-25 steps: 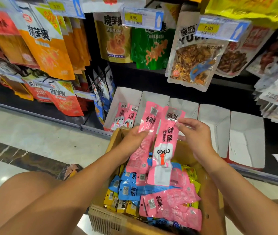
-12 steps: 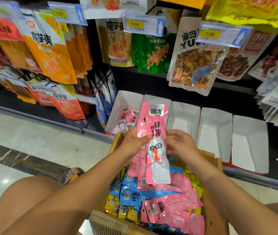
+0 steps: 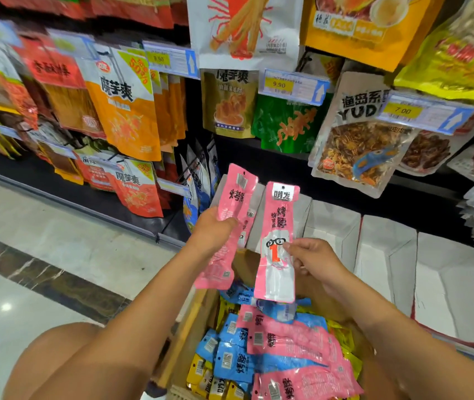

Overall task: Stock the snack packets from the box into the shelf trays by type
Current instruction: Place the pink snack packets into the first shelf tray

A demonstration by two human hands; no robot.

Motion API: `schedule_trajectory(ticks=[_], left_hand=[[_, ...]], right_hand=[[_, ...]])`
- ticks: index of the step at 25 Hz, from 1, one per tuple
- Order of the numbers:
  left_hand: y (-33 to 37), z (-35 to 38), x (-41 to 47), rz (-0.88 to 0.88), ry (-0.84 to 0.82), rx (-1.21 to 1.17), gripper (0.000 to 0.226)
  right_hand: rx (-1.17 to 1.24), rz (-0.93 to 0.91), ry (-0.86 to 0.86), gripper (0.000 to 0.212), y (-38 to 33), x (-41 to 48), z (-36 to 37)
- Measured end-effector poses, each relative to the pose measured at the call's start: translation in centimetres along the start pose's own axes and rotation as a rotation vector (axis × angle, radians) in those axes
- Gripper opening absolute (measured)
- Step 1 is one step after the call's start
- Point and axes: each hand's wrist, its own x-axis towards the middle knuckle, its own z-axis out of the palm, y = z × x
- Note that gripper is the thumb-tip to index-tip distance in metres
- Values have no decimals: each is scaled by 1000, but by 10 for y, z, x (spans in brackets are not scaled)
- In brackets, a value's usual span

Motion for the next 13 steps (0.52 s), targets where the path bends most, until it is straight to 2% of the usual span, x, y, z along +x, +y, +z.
schedule_trajectory(ticks=[1,4,7,10,13], left_hand=[[6,-13,3,18,24,15,45],[21,-51,11,70,119,62,28],[31,-83,14,60,188,43,20],[34,-104,14,24,210,35,22],[31,-115,17,9,228,30,23]], right_hand=[[9,22,-10,17,-7,14,6],[46,91,-22,20,-25,56,33],[4,134,-46,21,-31,100,64],[-16,178,-54,24,-23,149,97],[-9,223,-34,18,-8,198,129]])
